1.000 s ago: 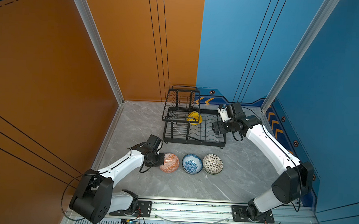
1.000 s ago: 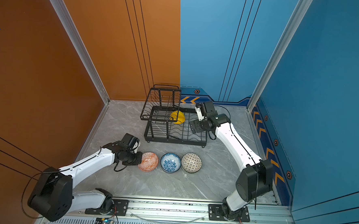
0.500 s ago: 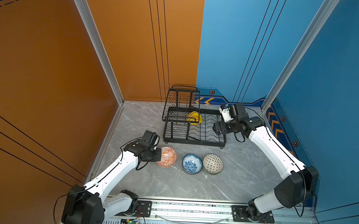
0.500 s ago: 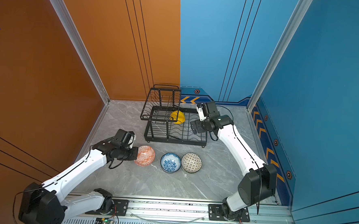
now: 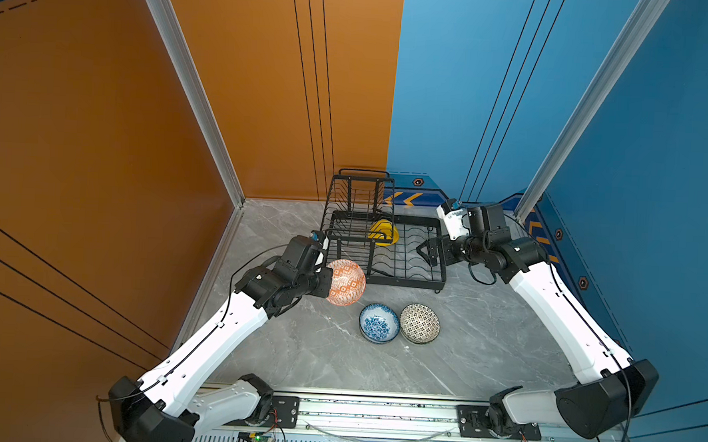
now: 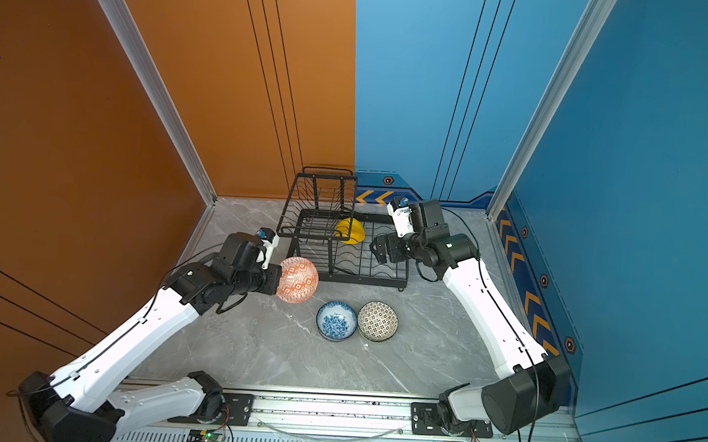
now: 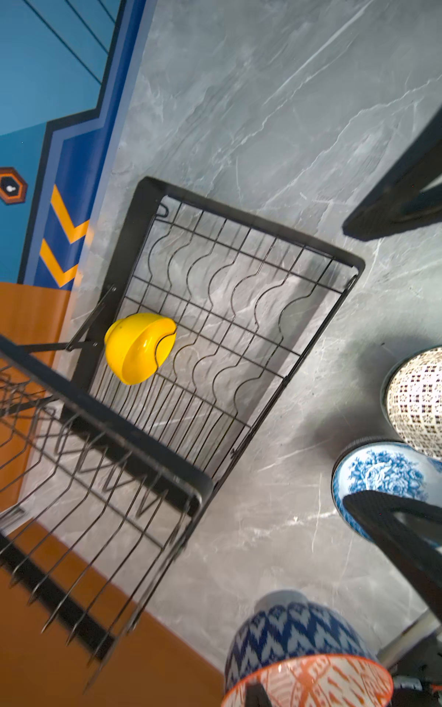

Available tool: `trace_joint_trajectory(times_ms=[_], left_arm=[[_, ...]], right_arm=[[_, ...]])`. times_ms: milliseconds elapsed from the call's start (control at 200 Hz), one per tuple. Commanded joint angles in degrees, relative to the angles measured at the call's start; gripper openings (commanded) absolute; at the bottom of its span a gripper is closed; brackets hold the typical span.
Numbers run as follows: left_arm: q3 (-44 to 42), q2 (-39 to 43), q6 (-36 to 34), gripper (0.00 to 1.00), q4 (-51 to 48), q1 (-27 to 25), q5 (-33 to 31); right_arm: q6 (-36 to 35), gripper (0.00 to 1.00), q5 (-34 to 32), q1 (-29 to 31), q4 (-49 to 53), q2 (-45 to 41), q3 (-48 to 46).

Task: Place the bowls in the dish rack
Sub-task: 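Lift the orange bowl with the left gripper toward the approaching right gripper, then grasp the orange bowl rim with the right gripper while the left gripper releases it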

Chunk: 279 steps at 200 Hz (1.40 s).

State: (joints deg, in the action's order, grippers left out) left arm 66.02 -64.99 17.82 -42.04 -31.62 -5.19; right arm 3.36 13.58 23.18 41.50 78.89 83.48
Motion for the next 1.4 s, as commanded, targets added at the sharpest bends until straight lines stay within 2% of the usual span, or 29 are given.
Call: trace_joint_trajectory(times_ms=[0,335,651,896,1026,1222,1392], left_arm=[[4.4,-1.9,-1.1,0.0,1.1,-2.7,-3.7],[10.5,-8.7,-2.1,0.0,5.3,-6.2,-2.6],[12.8,-11.0,-2.4,0.0,7.0,-6.3,-1.6],[13.3,-11.8,-2.4,0.0,8.2,-6.5,-0.8],[13.2,-12.2,-2.3,0.0,8.7,-6.6,-0.4],[12.6,-12.7,-1.7,0.0,9.8,-7.0,0.2],[12.3,-12.9,-1.6,0.0,10.0,-7.3,0.5]], right_arm=[[3.2,1.0,4.2,3.3,-1.8,-2.4,-0.4],[8.3,1.0,3.9,10.2,-5.4,-0.6,-1.2],[10.7,0.9,1.1,13.7,-7.6,3.2,-1.3],[14.8,0.65,-3.1,14.9,-7.0,6.9,-0.4],[16.0,0.6,-4.9,15.8,-7.2,8.1,0.0],[17.2,0.46,-7.4,16.6,-7.2,9.5,1.0],[17.5,0.23,-8.3,16.6,-7.1,9.7,1.1]])
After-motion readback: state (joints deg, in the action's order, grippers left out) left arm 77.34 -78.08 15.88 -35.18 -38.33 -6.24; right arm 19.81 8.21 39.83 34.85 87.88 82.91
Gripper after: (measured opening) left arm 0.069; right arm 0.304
